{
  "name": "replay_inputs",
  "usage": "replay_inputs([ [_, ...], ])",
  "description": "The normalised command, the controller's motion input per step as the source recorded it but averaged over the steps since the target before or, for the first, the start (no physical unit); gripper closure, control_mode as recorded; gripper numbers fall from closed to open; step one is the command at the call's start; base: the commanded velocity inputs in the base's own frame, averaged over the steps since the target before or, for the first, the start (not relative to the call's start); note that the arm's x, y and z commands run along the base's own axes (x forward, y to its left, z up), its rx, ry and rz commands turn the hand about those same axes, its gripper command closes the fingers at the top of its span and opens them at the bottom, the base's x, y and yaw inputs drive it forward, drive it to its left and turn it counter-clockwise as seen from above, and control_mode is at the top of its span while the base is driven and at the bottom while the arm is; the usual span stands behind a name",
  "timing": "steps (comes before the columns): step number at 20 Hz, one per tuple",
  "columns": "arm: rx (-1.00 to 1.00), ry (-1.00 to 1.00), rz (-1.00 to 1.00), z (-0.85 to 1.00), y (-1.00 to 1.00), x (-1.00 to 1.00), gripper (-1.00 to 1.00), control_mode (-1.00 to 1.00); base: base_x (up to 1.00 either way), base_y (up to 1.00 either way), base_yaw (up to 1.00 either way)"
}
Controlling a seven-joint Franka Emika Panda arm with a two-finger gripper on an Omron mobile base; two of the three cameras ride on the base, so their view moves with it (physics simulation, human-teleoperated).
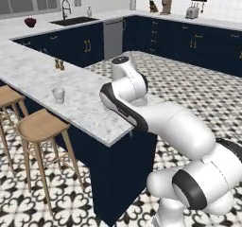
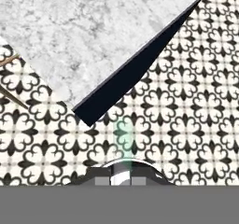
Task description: Take a straw from the drawer in front and place it inside the glass cup on the dining counter.
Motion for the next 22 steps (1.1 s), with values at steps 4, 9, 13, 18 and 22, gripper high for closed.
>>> replay_inputs([
  [4, 0.00, 0.00, 0.00, 0.00, 0.00, 0.00, 1.00, 1.00, 0.00, 1.00, -0.46],
  [9, 0.00, 0.00, 0.00, 0.00, 0.00, 0.00, 1.00, 1.00, 0.00, 1.00, -0.47],
  [13, 0.00, 0.00, 0.00, 0.00, 0.00, 0.00, 1.00, 1.00, -0.06, 1.00, -0.49],
  [18, 0.00, 0.00, 0.00, 0.00, 0.00, 0.00, 1.00, 1.00, -0.11, 1.00, -0.52],
  [22, 0.00, 0.00, 0.00, 0.00, 0.00, 0.00, 1.00, 1.00, -0.13, 0.99, -0.51],
])
